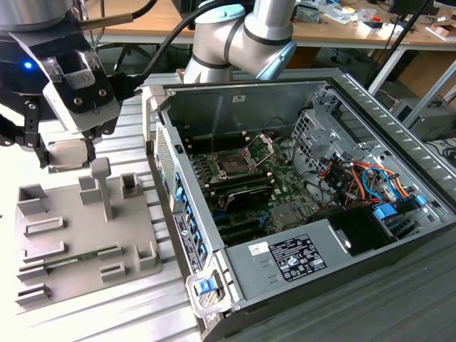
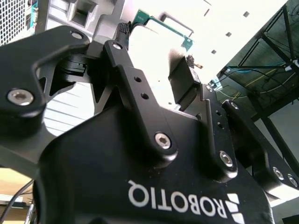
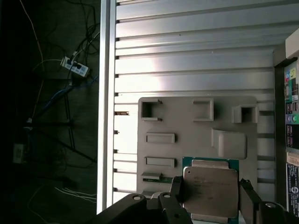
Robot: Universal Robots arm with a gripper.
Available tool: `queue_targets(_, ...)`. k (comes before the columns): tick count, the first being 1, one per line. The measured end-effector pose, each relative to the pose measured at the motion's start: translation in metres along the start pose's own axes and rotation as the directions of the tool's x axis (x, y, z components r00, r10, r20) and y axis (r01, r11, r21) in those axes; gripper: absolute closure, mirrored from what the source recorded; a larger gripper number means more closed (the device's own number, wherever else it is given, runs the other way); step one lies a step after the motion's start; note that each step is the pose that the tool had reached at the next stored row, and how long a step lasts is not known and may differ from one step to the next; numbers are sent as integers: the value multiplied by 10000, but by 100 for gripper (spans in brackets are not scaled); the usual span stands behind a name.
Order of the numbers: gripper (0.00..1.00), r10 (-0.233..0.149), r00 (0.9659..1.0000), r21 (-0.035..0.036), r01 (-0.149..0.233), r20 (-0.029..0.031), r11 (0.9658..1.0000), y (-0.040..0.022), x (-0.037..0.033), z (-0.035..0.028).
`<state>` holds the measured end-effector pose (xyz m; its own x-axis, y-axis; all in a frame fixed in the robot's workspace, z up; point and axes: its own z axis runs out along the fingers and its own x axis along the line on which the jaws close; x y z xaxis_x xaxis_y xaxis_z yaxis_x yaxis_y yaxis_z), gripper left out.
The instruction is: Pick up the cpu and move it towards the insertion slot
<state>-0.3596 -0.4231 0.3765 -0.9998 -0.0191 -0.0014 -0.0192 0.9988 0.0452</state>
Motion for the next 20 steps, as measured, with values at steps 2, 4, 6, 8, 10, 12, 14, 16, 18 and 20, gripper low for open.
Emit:
queue_targets(2, 45, 0, 10000, 0, 0, -1, 10000, -1, -31, 0)
queue_targets(4, 45, -1, 10000, 1, 1, -1, 10000, -2, -74, -1)
queue_targets(6, 45, -1, 10000, 0, 1, 0, 10000, -3, -132, 0)
queue_targets(8, 45, -1, 10000, 0, 1, -1, 10000, -4, -179, 0)
queue_targets(10, 45, 0, 10000, 0, 0, 0, 10000, -4, -213, 0)
queue_targets(12, 45, 0, 10000, 1, 0, -1, 10000, -6, -288, -1)
queue_targets(14, 45, -1, 10000, 0, 1, -1, 10000, -7, -354, 0)
queue_targets(16, 45, -1, 10000, 0, 1, -2, 10000, -7, -382, 0)
queue_targets(18, 45, -1, 10000, 1, 1, -2, 10000, -8, -420, 0)
queue_targets(20, 45, 0, 10000, 0, 0, -2, 10000, -9, -452, 0)
